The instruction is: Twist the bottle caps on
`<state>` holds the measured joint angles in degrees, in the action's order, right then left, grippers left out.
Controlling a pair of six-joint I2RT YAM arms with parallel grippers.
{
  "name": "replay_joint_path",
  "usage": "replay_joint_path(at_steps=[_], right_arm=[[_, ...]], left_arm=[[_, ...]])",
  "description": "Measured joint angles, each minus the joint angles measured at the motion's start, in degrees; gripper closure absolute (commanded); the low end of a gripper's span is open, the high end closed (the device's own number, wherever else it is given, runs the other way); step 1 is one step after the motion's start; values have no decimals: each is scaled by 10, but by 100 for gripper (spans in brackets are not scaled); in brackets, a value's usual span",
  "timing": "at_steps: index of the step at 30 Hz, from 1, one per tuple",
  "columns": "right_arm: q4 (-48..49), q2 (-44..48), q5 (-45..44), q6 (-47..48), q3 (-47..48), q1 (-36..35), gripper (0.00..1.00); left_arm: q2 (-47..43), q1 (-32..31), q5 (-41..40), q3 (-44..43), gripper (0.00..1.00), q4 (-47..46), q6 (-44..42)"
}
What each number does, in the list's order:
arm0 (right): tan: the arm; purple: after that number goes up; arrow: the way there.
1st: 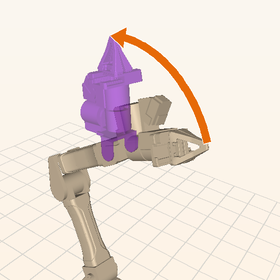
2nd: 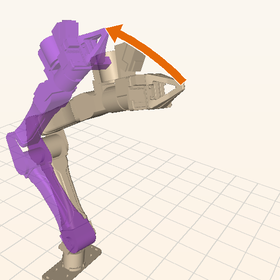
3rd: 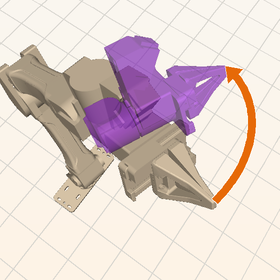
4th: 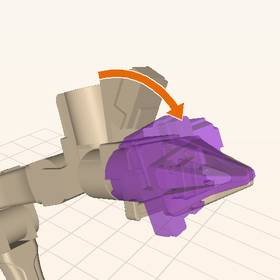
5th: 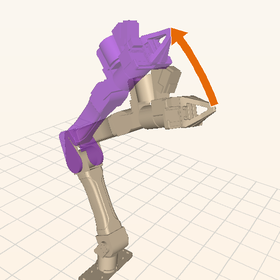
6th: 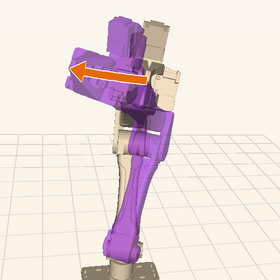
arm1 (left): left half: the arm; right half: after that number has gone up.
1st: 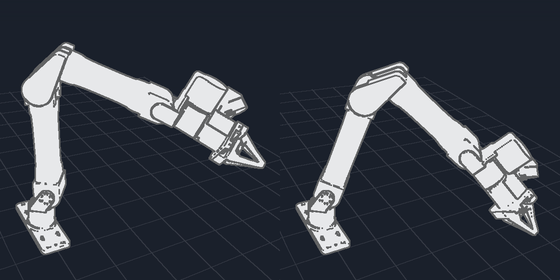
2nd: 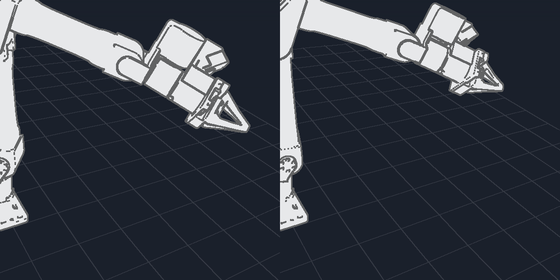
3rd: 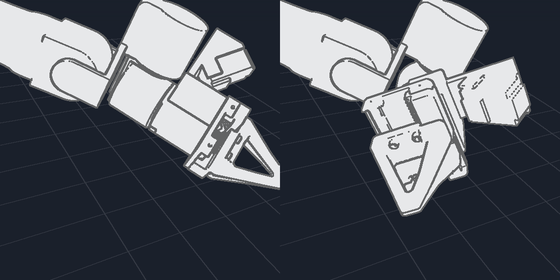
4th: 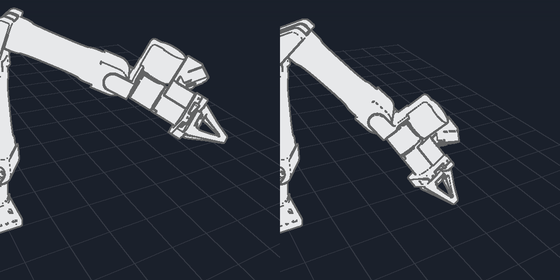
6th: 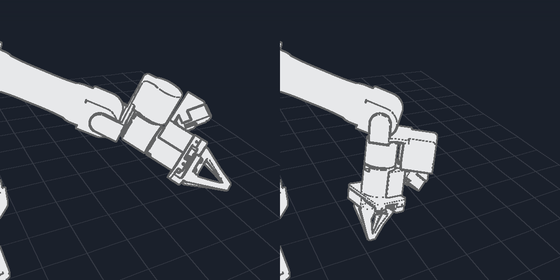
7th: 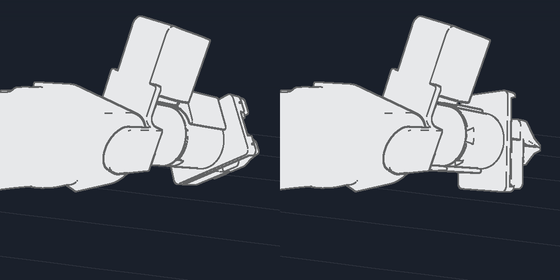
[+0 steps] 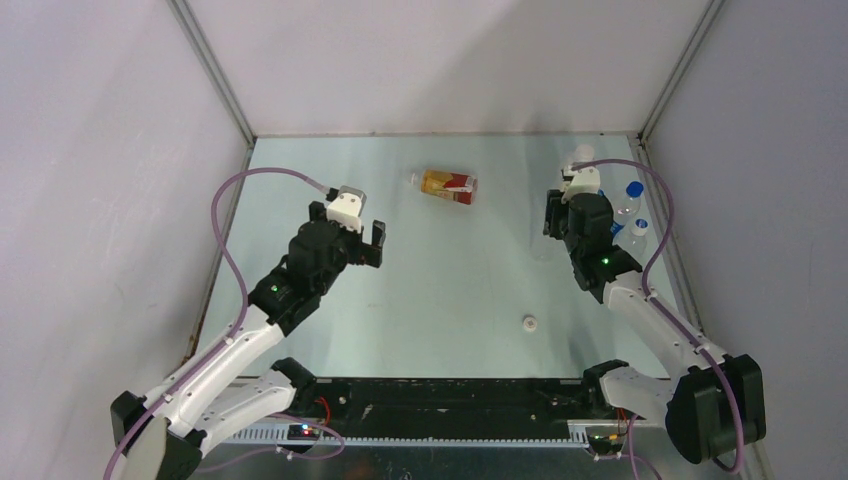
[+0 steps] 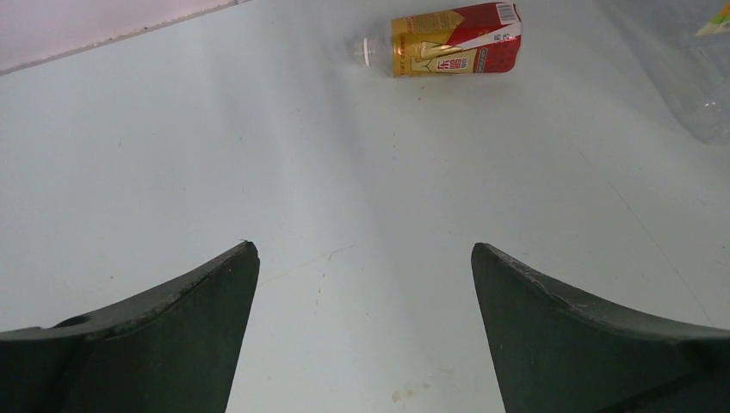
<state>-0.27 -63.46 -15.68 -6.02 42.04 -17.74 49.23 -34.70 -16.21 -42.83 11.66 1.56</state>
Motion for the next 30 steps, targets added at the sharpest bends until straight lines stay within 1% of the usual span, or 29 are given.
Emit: replay_joint_path(at_steps=[5,10,16,19,23,28,29,30], right_arm=[[-17,2,2,1,0,0,40],[-24,14,9,3,0,0,34],[-24,62,20,14,0,0,27],[-28,93,24,20,0,0,25],[-43,139,35,33,0,1,23],[-68,186,42,45,0,2,22],[-72,191,42,46,0,2,22],[-79,197,43,45,0,2,18]], left_arm=[[0,0,2,2,0,-3,0],[0,-1,4,13,0,-6,0],[4,-2,12,13,0,-12,19],[14,-2,5,13,0,-13,48],[38,-3,-26,-1,0,3,114],[87,-3,-31,-79,0,57,183],[98,-3,-30,-95,0,63,196],[105,-3,-27,-106,0,66,209]])
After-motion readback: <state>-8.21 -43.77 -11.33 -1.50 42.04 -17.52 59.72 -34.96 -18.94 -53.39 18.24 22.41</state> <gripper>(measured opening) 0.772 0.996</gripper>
